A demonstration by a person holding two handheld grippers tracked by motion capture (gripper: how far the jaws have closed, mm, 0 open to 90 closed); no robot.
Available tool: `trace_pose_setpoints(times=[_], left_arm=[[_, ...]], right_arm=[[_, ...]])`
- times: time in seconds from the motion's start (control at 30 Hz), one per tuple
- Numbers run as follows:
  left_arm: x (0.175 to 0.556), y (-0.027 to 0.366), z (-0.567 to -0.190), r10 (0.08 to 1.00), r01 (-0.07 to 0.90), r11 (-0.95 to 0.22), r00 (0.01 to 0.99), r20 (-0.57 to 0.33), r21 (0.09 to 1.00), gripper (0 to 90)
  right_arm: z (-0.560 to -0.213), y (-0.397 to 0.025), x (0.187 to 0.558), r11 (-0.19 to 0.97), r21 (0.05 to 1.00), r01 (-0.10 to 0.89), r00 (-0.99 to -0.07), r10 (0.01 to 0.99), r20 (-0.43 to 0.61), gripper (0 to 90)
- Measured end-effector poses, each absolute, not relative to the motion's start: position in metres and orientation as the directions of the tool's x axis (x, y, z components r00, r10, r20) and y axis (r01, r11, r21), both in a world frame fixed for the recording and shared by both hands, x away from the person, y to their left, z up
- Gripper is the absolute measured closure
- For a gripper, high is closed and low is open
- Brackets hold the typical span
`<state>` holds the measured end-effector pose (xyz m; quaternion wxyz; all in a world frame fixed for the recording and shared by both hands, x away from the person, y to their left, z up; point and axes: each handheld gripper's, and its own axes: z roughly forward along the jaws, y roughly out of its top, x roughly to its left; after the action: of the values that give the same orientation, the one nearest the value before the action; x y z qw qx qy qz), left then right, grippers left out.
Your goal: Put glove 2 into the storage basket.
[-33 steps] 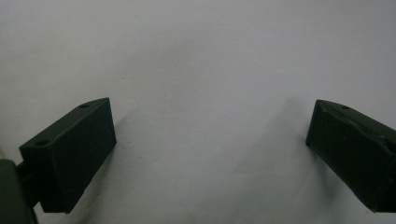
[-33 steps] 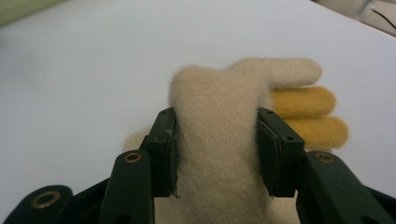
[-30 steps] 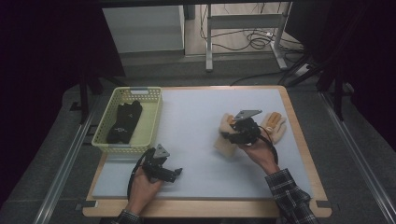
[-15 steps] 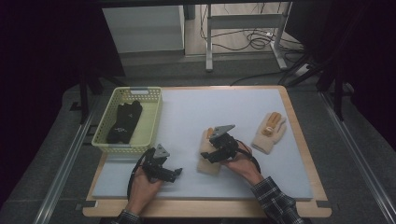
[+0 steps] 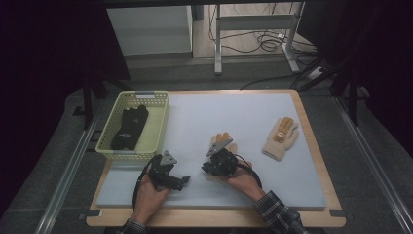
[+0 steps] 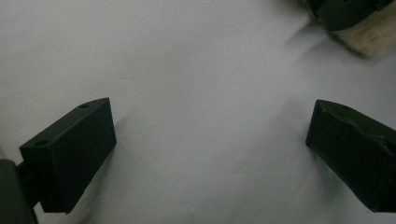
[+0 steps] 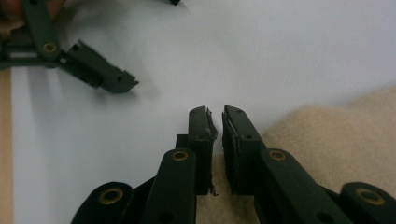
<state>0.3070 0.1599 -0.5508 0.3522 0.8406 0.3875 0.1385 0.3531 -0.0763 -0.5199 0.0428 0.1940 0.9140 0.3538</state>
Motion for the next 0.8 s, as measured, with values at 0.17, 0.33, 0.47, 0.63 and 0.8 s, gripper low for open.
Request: trace_pose_setpoints(times=[0.17, 0.33, 0.47, 0.63, 0.8], left_arm=[[0.307, 0.160, -0.551, 0.749, 0.554, -0.451, 0.661, -0.041, 0.699, 1.5], [0.307, 0.160, -0.551, 0.749, 0.554, -0.451, 0.661, -0.041, 0.699, 1.4], [0.307, 0.160, -0.551, 0.748, 0.553, -0.453, 0.662, -0.039, 0.699, 1.4], [0.307, 0.160, -0.551, 0.747, 0.552, -0.456, 0.664, -0.037, 0.698, 1.4], [0.307, 0.160, -0.551, 0.748, 0.554, -0.454, 0.663, -0.039, 0.698, 1.4]], right_arm=[[-0.517, -0.086, 0.345, 0.677, 0.667, 0.312, -0.925, 0.376, 0.050, 79.4], [-0.509, -0.091, 0.343, 0.657, 0.697, 0.288, -0.923, 0.386, 0.017, 66.4], [-0.500, -0.101, 0.349, 0.634, 0.714, 0.296, -0.908, 0.419, 0.005, 63.2], [-0.491, -0.124, 0.360, 0.593, 0.733, 0.331, -0.875, 0.484, 0.004, 60.0], [-0.488, -0.152, 0.377, 0.558, 0.739, 0.377, -0.828, 0.560, -0.001, 57.9]])
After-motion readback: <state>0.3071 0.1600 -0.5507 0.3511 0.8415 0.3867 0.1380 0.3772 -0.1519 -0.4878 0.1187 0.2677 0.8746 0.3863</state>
